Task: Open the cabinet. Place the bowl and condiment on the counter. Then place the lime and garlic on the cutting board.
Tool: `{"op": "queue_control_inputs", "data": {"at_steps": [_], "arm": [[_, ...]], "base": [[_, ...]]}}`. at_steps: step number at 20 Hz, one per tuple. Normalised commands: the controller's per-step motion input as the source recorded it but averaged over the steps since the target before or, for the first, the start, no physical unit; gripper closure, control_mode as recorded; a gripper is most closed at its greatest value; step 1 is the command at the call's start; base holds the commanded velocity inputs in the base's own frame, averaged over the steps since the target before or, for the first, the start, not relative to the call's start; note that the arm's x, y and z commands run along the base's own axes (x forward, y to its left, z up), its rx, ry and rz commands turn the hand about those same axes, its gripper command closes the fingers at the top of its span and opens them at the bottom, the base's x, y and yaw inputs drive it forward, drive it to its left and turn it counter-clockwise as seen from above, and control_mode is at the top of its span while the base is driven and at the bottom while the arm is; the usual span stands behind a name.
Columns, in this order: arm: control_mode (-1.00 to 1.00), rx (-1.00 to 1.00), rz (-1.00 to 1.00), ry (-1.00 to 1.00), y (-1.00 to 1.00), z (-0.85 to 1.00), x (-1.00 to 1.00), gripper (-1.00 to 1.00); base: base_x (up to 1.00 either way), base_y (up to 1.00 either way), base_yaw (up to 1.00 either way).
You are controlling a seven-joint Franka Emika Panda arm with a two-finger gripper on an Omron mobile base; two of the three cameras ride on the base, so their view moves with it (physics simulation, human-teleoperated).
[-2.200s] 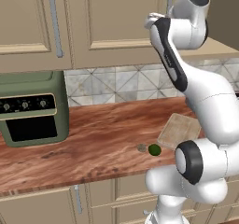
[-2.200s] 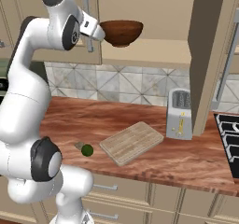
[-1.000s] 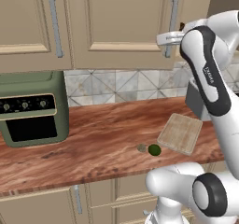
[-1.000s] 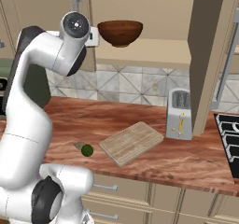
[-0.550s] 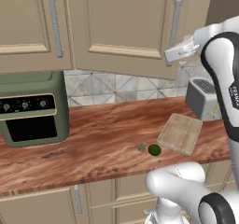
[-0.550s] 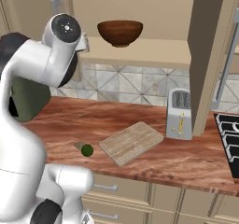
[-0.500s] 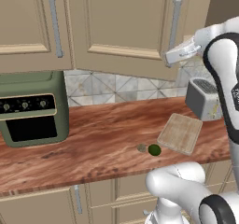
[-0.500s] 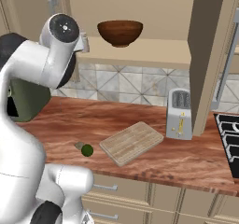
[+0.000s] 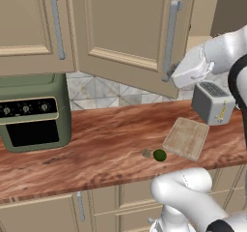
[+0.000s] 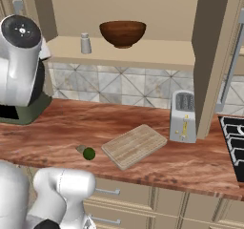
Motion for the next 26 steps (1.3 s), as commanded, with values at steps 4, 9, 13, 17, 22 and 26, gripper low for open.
{"op": "queue_control_inputs", "data": {"at_steps": [4, 9, 13, 17, 22, 26], "arm": [[-1.00, 0.20, 0.00, -0.01, -0.71, 0.13, -0.94, -1.00], [-1.00, 0.45, 0.03, 0.05, -1.00, 0.06, -0.55, -1.00], [-1.00, 0.53, 0.09, 0.27, -0.87, 0.00, 0.58, -1.00], [-1.00, 0.40, 0.29, 0.21, -0.12, -0.19, 1.00, -1.00], [-1.00, 0.30, 0.25, 0.38, 0.39, -0.15, 1.00, -1.00], [-1.00, 0.14, 0.14, 0.47, 0.55, 0.03, 1.00, -1.00]], "base": [[0.00, 0.00, 0.00], [0.00, 0.00, 0.00], [0.00, 0.00, 0.00], [0.00, 0.00, 0.00], [0.00, 0.00, 0.00], [0.00, 0.00, 0.00]]}}
